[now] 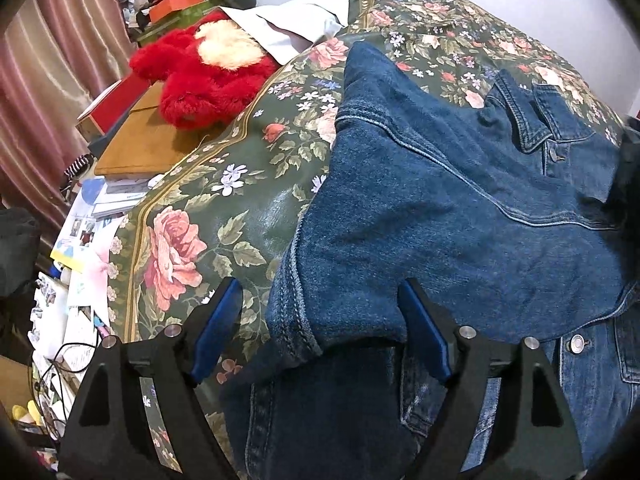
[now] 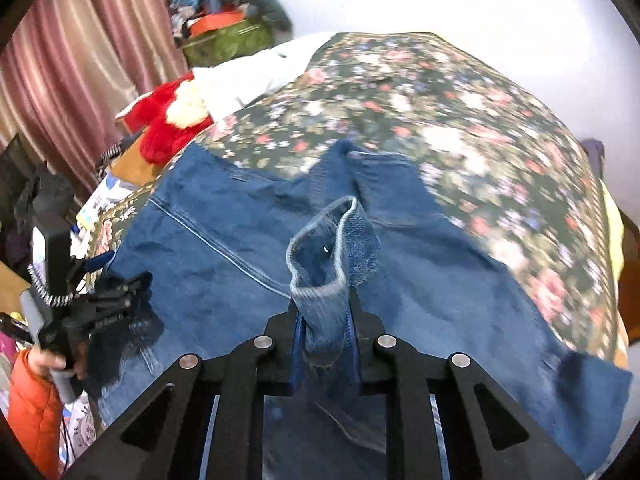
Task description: Fold large clothes
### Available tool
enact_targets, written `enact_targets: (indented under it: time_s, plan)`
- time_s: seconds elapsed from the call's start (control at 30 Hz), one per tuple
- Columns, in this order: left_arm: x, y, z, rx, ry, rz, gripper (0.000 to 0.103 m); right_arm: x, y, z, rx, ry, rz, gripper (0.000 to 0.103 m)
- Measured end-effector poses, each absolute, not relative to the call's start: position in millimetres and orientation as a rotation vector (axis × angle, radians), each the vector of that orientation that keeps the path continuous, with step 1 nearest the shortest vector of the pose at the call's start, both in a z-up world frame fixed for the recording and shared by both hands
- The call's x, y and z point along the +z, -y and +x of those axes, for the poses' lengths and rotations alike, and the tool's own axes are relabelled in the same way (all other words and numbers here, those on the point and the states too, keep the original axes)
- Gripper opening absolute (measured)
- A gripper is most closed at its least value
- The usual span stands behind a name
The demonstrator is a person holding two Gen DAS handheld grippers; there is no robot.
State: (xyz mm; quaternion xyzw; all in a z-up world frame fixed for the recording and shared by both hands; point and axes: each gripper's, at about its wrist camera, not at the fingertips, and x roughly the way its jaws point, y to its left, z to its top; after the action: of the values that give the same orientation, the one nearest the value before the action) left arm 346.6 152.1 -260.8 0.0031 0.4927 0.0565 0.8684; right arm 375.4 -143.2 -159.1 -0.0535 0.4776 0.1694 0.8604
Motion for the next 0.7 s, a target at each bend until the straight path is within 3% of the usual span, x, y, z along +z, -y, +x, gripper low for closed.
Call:
enact_targets:
  time_s: [0.37,0.7]
  plan:
    - [-259,-145,347,0.178,-1.080,0.027,0.082,-178,259,316,0.206,-1.063,-0.027,0.015]
    - [-203,-69,337,0.056,-0.975,0.169,0.082,-163,330,280,0.145,-1.049,0.157,0.016]
